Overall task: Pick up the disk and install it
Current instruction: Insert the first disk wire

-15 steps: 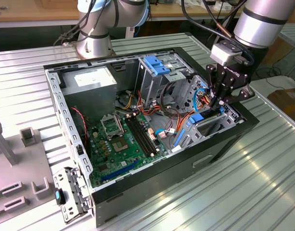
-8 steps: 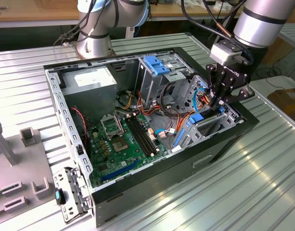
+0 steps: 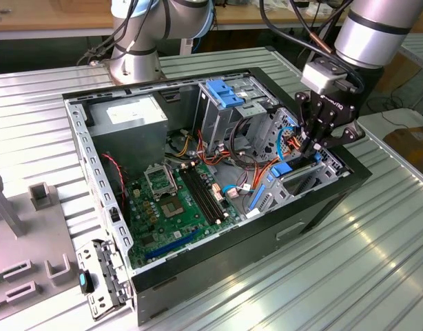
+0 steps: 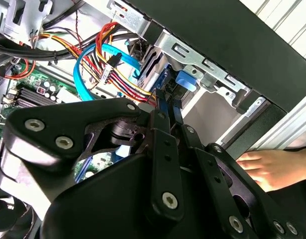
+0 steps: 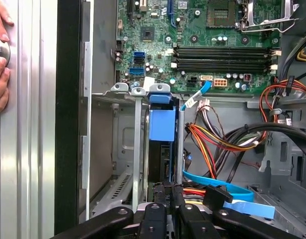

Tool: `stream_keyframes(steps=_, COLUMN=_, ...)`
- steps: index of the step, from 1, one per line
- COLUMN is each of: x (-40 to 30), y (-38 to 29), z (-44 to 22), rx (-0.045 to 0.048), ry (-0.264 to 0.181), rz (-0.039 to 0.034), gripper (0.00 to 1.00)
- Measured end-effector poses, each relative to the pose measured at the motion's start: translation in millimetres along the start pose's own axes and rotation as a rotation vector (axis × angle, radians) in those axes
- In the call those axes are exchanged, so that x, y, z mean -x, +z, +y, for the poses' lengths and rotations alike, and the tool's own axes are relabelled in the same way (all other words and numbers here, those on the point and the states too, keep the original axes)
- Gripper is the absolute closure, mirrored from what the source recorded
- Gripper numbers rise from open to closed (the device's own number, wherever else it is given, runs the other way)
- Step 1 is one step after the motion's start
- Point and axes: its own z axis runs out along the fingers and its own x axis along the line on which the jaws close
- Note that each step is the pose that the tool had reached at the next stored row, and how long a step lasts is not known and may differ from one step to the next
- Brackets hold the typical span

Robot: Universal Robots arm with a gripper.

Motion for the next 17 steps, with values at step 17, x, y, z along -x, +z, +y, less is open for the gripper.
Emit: stream_keyframes(steps=17, x=0.2, y=3.4, z=0.4, rx=-0.0013, ry=-0.012, rz=-0.0025, gripper=0.84)
